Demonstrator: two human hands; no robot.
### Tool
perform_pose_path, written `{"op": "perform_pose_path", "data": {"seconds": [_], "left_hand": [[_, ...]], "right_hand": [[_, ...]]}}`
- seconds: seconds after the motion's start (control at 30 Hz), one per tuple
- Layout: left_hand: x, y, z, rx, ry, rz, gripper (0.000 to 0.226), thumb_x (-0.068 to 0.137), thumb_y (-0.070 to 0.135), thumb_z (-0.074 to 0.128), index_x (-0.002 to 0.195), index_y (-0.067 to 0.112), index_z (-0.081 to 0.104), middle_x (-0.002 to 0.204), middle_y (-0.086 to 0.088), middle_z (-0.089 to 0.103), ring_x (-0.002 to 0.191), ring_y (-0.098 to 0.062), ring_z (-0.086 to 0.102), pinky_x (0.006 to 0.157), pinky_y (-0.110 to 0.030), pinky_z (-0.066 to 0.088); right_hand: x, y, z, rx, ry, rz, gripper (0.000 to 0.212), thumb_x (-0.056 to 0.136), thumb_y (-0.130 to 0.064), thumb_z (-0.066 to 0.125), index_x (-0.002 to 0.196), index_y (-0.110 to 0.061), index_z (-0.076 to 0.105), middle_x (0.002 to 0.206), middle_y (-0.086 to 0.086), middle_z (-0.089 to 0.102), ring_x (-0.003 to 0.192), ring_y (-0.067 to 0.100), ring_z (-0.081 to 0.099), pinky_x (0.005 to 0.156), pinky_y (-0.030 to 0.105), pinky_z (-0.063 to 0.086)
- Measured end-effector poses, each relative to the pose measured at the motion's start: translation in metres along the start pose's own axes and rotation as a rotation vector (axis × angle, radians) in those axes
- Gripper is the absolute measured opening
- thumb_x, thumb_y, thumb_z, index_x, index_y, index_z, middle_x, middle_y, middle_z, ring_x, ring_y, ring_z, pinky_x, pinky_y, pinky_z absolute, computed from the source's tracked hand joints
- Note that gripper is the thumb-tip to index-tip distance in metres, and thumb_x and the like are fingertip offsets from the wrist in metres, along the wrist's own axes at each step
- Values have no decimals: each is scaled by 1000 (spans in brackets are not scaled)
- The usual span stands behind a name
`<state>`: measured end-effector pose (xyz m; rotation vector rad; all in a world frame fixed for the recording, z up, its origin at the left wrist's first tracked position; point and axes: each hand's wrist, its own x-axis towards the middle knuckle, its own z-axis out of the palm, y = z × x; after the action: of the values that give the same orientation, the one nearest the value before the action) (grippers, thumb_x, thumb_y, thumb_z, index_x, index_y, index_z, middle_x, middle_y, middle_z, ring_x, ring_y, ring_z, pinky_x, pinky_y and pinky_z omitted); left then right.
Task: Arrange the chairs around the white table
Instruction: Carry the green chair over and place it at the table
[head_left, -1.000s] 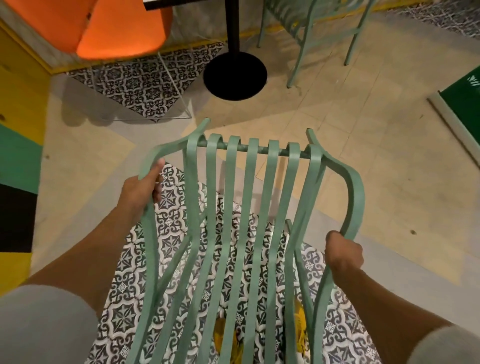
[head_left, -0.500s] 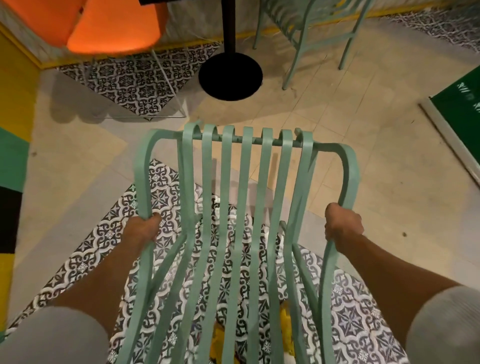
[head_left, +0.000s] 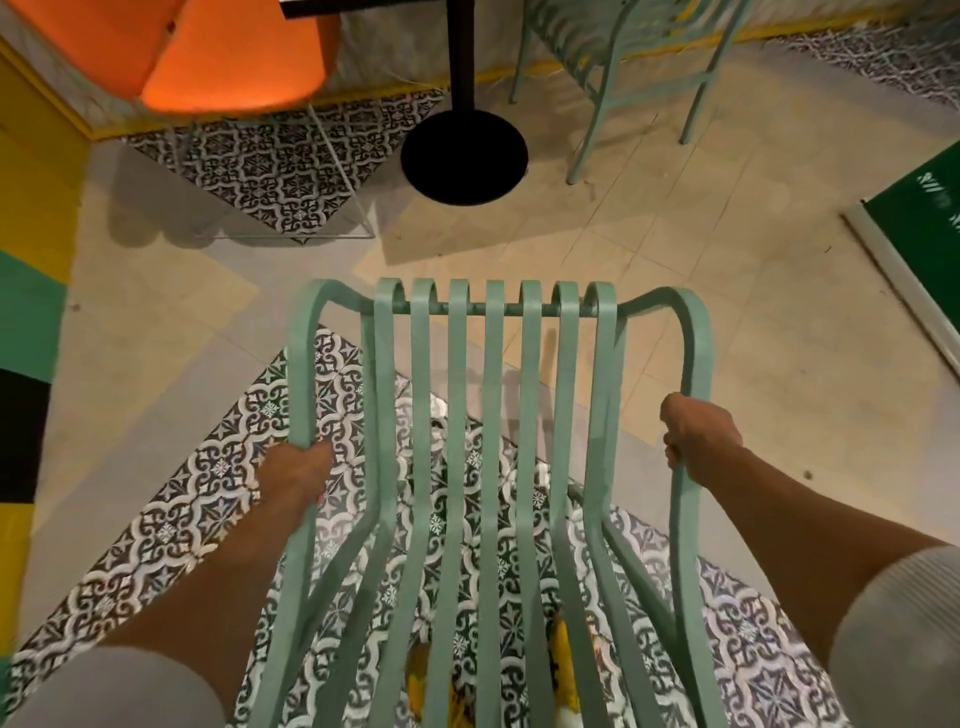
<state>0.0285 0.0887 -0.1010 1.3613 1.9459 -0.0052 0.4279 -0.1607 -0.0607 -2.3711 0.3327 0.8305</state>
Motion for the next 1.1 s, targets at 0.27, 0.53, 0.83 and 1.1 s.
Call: {"op": "perform_pose_path", "data": {"seconds": [0.27,0.53,0.83,1.1], "left_hand": [[7,35,-3,-87,-34,30,54,100,46,72,116,-5,72,107,-27,76,91,-38,74,71,-40,56],[-11,1,-13,-58,-232,72,41,109,39,61,113,-2,67,95,-18,71,84,-31,67,90,-61,63],[-19,4,-3,317,-246,236,48,112,37,54,127,-7,66,118,-33,72,105,-43,72,88,-45,58],[-29,2,3,326,-239,219,45,112,35,56,133,-4,57,108,-21,68,98,-37,69,91,-47,59]], "right_hand": [[-17,75,3,-309,-44,-267,49,108,-54,58,118,-6,59,102,16,74,91,39,71,79,41,57],[-31,111,0,-543,-31,-343,38,113,-47,46,106,-9,44,90,14,57,72,33,56,70,39,47],[-8,91,-12,-628,-33,-268,28,112,-34,58,102,-9,49,79,4,53,60,17,50,52,28,37],[-9,95,-19,-647,-57,-293,25,112,-34,55,110,-11,45,105,14,64,82,28,66,81,46,62]]}}
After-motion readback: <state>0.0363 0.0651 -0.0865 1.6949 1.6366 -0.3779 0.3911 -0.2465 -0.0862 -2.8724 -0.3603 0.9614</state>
